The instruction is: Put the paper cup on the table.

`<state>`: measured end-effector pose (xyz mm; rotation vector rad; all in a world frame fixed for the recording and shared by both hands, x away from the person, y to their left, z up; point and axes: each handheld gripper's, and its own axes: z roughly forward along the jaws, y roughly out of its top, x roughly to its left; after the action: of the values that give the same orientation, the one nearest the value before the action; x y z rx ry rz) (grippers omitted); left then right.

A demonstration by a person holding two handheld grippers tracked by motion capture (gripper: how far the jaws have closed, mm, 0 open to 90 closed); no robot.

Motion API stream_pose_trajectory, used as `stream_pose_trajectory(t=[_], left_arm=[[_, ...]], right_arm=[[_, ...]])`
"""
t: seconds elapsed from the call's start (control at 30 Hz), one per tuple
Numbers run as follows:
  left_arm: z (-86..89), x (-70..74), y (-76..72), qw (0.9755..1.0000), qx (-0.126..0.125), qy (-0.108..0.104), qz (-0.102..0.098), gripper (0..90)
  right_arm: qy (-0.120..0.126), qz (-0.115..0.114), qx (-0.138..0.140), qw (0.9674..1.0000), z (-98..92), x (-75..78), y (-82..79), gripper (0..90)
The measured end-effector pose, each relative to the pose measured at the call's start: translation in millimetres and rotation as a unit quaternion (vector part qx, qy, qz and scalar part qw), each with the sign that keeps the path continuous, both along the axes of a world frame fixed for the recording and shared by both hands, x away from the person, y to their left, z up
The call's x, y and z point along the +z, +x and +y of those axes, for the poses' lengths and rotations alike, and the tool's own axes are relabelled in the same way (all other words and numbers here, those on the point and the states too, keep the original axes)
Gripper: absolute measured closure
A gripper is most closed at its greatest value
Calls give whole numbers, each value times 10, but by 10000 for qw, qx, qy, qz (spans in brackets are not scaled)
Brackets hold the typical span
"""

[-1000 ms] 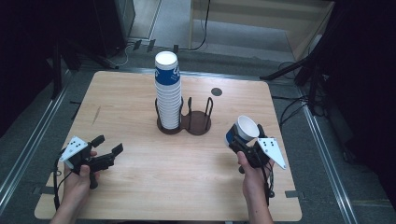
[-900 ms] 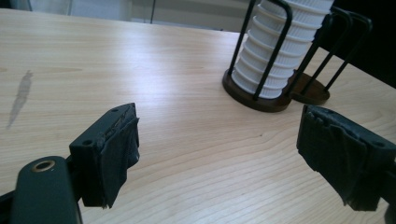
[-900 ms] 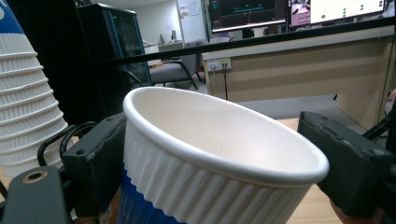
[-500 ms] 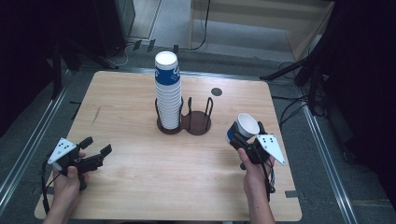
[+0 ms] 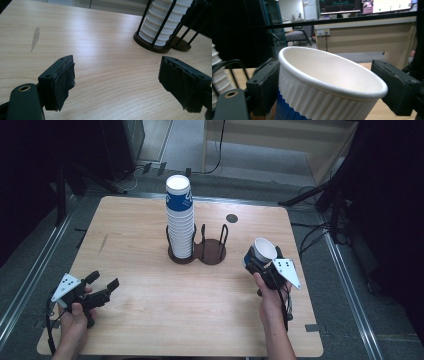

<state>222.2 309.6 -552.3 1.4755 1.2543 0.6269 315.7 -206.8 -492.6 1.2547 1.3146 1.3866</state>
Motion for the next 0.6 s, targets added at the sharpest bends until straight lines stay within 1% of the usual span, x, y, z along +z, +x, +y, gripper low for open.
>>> stream_pose_trajectory(t=[0.03,0.13,0.23,0.33,0.4,0.43,0.47,0.5,0.6], left_arm=[[-12,4,-7,9999,-16,102,8,144],[-31,4,-6,9999,16,152,16,143],[-19,3,2,9999,19,96,65,142],[-23,4,9,9999,13,115,105,142],[-27,4,12,9999,-11,112,129,142],[-26,3,13,9999,-22,104,134,142],[-25,2,14,9999,-37,82,128,143],[-19,2,13,9999,-64,82,132,143],[-14,1,16,9999,-74,42,133,149]], right_arm=[[18,-6,-60,10000,-8,-14,23,128],[36,13,-209,9998,-16,-60,95,128],[-88,98,-296,9995,16,-102,170,128],[-281,142,-406,9987,45,-129,240,127],[-254,160,-462,9985,53,-143,282,127],[-277,175,-516,9981,55,-152,304,127],[-312,245,-524,9978,63,-159,325,127],[-371,250,-533,9976,65,-166,348,127],[-408,296,-579,9971,76,-170,405,126]])
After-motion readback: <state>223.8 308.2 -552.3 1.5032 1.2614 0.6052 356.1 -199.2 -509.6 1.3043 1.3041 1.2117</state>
